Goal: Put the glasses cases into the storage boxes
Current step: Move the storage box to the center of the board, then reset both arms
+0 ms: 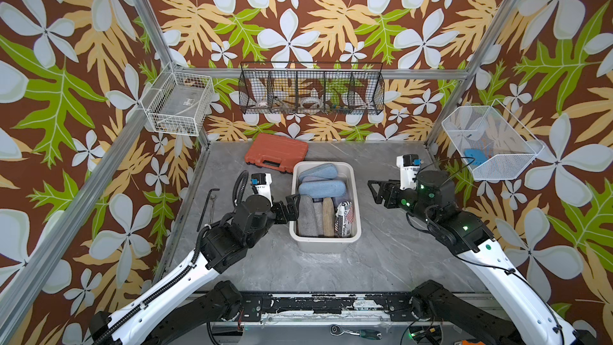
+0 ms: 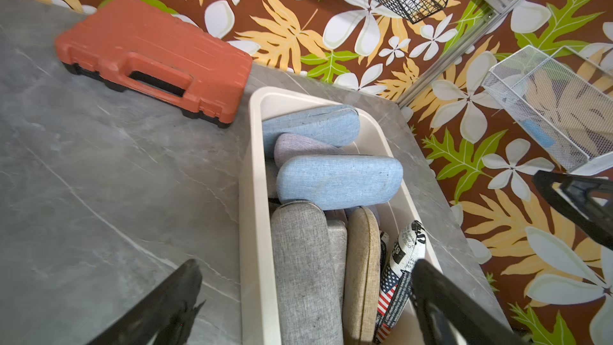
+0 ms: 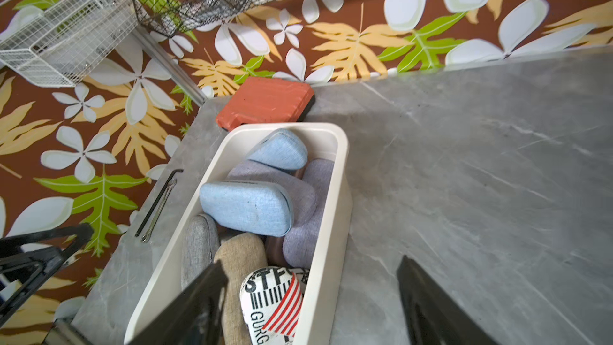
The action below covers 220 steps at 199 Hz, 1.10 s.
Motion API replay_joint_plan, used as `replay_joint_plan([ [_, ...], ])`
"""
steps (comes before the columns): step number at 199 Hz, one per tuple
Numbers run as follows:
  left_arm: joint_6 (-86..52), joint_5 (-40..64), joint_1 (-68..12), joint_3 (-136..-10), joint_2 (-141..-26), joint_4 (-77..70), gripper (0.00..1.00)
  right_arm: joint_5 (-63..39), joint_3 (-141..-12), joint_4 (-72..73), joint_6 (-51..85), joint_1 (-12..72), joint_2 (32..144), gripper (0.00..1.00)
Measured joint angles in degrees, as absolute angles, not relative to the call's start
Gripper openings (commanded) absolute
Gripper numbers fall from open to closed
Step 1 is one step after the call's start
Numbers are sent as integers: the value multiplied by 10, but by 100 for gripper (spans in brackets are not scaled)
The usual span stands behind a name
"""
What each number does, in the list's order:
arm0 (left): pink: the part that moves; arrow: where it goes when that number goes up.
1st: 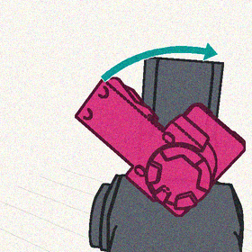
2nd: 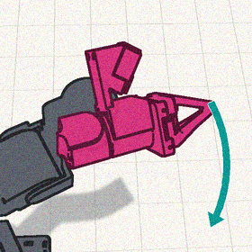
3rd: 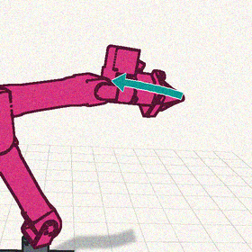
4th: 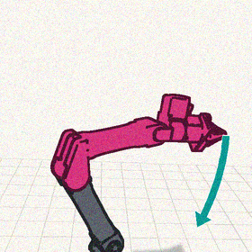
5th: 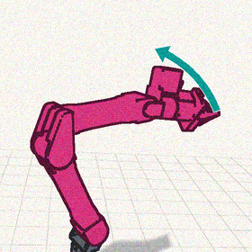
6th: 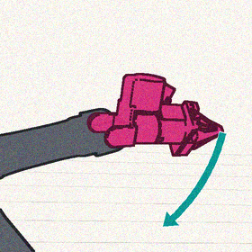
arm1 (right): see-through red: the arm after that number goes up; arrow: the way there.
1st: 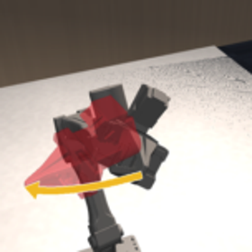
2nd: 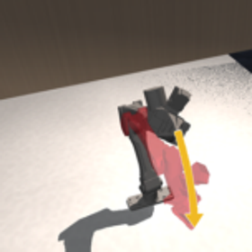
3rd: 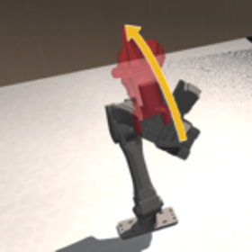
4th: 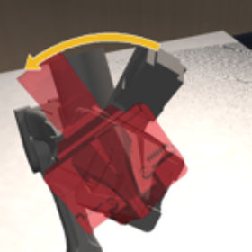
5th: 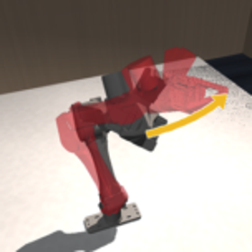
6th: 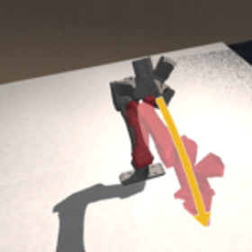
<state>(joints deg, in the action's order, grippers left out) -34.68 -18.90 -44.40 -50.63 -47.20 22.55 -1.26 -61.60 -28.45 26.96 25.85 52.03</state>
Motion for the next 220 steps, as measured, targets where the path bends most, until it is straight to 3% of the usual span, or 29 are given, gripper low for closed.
replay_joint_plan([
  [59, -322, -345, -444, -474, -441, 250, 100, 94, -508, -243, 250, 258, 498, 100],
  [112, -199, -451, -444, -259, -316, 70, 100, 150, -416, -116, 152, 257, 461, 100],
  [164, -102, -561, -420, -86, -220, -167, 100, 115, -345, -11, 98, 194, 451, 100],
  [220, -59, -545, -292, -11, -271, -314, 100, 55, -330, 33, 102, 150, 471, 99],
])
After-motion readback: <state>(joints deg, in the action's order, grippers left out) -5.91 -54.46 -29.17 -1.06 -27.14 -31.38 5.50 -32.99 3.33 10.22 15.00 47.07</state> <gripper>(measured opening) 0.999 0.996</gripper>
